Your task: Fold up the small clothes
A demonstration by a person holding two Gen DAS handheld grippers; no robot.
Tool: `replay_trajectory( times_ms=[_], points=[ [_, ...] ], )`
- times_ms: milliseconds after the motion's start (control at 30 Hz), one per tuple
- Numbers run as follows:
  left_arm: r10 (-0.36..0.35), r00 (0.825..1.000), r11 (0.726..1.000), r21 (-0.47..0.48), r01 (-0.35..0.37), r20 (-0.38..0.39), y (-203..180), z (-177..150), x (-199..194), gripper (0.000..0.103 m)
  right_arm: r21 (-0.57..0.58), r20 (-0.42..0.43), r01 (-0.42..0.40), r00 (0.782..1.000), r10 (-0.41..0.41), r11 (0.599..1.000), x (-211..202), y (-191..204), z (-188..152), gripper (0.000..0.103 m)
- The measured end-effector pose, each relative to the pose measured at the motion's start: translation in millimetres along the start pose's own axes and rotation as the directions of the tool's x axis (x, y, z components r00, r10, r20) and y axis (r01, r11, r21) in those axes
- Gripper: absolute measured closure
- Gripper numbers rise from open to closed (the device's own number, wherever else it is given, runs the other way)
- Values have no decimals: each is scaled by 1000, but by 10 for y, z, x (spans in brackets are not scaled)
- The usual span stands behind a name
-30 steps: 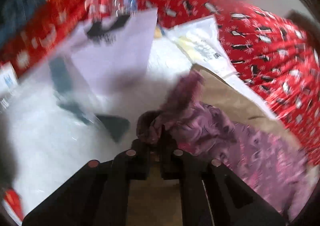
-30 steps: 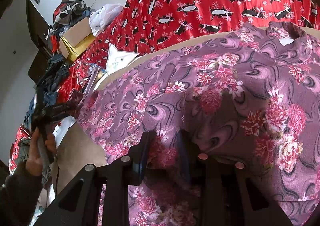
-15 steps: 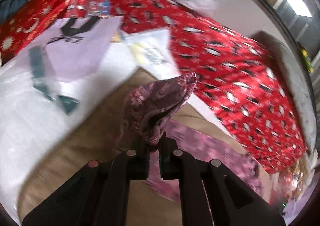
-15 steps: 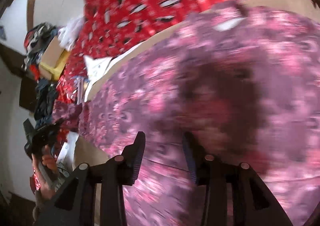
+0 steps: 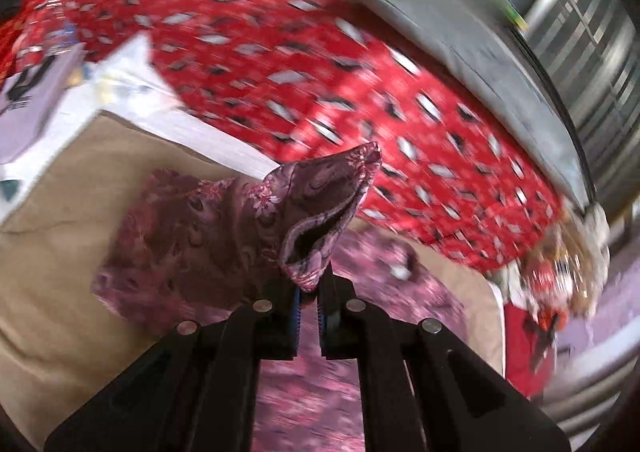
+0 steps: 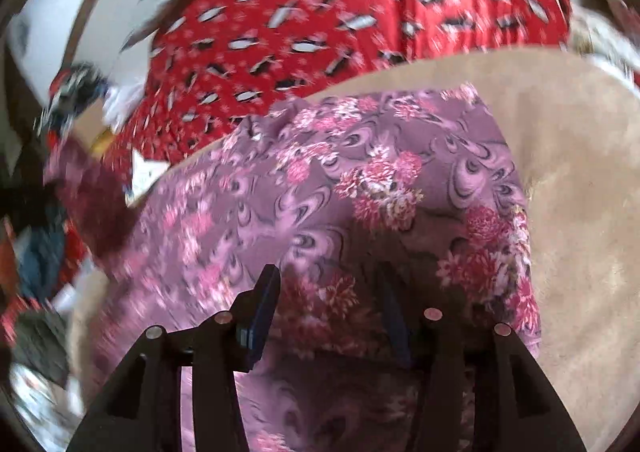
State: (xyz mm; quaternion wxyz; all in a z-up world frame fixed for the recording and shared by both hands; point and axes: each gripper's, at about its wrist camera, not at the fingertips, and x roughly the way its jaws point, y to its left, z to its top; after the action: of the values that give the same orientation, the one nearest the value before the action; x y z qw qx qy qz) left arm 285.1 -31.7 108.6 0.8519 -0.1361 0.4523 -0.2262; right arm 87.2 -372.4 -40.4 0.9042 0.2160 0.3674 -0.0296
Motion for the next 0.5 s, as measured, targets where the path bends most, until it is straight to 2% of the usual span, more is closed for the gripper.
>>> replay_trajectory(
  times_ms=[67,200,300,400,467,500],
  points=[
    [-19,999,999,37,20,-29,-265,-113,123,98,-16,-4,14,1000,-14,1000,21,43,10,48],
    [-37,995,997,69,44,-97,-672,-399,479,98,-12,5,-10,1000,10,1000,7,28,2,45],
    [-15,984,997,68,28,-178,-778,-654,852,98,6,15,-35,999,35,999,-11,-34,-23,45],
    [47,961,997,72,-28,-273,-758,-941,1299,98,9,18,-41,999,41,999,-7,-39,-27,45],
    [49,953,998,55,-34,-300,-678,-1065,1450,98,9,19,-42,999,41,999,-4,-38,-35,45],
    [38,958,998,49,-25,-285,-669,-1085,1437,97,10,19,-42,999,42,999,-4,-40,-36,45]
  ],
)
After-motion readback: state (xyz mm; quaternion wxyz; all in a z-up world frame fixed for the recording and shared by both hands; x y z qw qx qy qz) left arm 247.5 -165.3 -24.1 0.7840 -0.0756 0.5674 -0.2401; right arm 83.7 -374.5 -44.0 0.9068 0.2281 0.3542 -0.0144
